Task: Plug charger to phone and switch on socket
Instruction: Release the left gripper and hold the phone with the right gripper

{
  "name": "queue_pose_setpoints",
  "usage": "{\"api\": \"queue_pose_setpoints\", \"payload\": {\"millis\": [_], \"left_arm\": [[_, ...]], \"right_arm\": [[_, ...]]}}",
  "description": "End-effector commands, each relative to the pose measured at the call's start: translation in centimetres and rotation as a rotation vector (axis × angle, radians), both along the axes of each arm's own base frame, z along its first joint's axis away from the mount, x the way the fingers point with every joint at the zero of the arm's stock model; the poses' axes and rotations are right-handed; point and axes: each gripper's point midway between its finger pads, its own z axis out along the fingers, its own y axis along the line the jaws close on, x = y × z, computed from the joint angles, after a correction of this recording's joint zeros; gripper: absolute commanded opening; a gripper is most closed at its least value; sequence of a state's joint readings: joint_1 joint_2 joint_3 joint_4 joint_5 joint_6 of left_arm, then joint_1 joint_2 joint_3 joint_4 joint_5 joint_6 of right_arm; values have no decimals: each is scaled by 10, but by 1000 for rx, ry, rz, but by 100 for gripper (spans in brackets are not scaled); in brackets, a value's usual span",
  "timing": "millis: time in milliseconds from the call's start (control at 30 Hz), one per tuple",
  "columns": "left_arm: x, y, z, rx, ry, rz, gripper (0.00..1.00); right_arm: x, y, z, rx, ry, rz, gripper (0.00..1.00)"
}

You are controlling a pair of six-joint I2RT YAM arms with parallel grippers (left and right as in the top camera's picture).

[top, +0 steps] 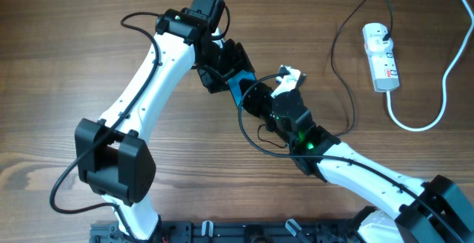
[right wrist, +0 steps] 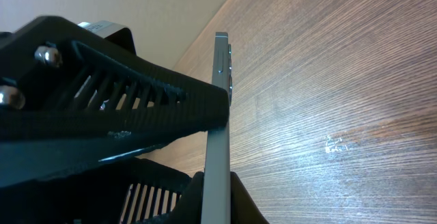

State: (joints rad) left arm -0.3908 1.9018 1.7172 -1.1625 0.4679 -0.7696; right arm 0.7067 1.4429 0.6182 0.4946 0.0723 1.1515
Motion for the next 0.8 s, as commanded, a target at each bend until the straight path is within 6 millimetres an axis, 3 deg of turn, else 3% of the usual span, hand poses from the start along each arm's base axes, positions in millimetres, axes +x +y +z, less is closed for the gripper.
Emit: {"api": "queue_pose_setpoints", "payload": {"millis": [0, 133, 200, 300, 400, 433, 500, 567, 633, 767], "left_arm": [[1, -3, 6, -13, -5, -2, 75], [3, -1, 6, -14, -5, 4, 84], [4, 2, 6, -16, -12, -3, 100], [10, 14, 13, -18, -46, -7, 100], [20, 47, 33, -15, -109, 48, 100], [25, 71, 42, 22, -143, 97, 100], [26, 100, 51, 77, -175, 150, 100], [25, 130, 57, 127, -183, 217, 100], [23, 146, 59, 141, -174, 256, 100], [23, 178, 57, 146, -141, 340, 100]], "right_arm": [[4, 6, 12, 22, -23, 9, 8], [3, 2, 2, 59, 58, -26, 7], [3, 0, 0, 81, 83, -34, 7], [8, -5, -1, 164, 150, -55, 5], [13, -15, 0, 312, 279, -24, 5], [14, -22, 0, 397, 367, -9, 5], [13, -29, -1, 483, 472, 9, 5], [7, -31, 3, 560, 563, 56, 4], [-2, -25, 7, 618, 644, 103, 4], [-5, -14, 42, 721, 605, 215, 5]]}}
